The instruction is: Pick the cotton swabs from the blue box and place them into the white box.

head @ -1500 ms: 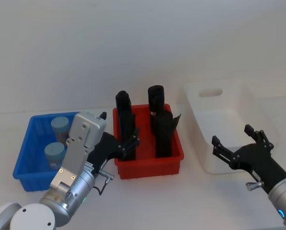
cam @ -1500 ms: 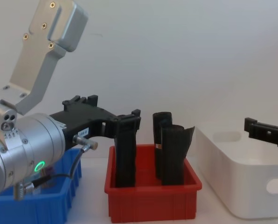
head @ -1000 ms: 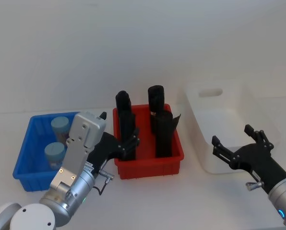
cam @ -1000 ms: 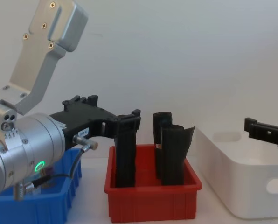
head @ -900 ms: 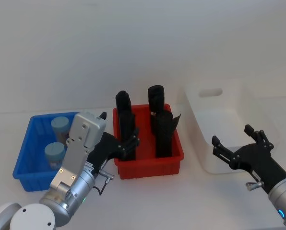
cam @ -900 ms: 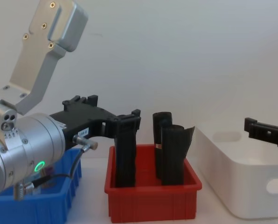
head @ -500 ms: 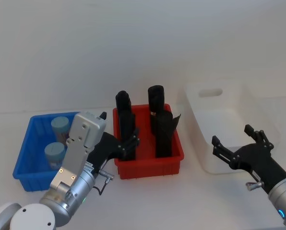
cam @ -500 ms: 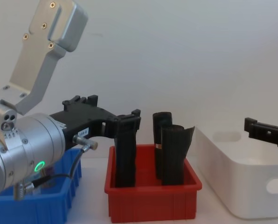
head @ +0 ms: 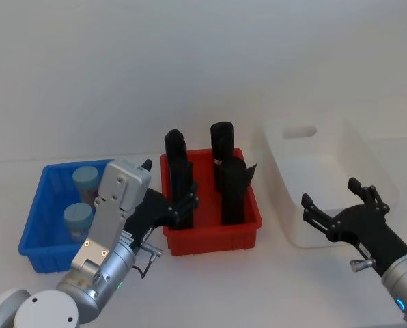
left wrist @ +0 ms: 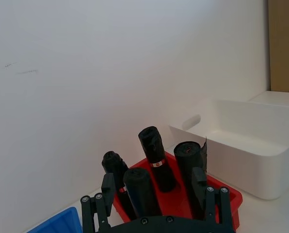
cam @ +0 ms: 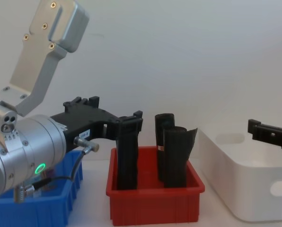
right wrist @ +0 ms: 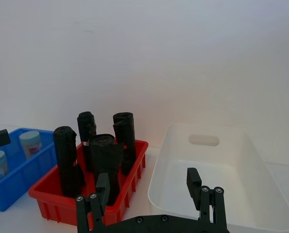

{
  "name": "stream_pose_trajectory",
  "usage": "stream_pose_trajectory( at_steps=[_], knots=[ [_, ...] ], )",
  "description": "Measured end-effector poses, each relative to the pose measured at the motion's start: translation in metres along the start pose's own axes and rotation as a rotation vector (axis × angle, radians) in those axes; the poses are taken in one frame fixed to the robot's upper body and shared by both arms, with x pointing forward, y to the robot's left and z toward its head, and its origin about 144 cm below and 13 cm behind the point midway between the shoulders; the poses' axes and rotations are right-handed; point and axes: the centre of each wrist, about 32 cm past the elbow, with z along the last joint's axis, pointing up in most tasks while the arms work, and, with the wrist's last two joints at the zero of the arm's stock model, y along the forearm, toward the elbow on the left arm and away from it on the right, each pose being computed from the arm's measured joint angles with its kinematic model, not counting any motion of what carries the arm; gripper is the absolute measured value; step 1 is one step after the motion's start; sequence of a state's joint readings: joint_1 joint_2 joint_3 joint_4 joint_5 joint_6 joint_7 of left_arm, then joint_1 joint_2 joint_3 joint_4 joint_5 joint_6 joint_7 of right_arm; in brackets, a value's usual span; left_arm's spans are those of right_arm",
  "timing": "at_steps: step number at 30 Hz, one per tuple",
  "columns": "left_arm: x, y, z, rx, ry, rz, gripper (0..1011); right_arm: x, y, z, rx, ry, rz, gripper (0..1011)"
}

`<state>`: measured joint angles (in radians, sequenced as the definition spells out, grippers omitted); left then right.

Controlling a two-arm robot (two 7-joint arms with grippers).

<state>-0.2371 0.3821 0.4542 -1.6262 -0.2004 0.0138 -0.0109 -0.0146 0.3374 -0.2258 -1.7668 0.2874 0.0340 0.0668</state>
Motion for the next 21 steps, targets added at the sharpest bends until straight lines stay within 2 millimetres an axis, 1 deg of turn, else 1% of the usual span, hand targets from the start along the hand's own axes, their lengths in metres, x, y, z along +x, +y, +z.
stream_pose_trajectory(
  at_steps=[21],
  knots=[
    [0.0, 0.0, 0.0, 0.0, 0.0, 0.0, 1004, 0.0, 0.0, 0.0, 0.0, 0.0, 0.0, 1002]
  ],
)
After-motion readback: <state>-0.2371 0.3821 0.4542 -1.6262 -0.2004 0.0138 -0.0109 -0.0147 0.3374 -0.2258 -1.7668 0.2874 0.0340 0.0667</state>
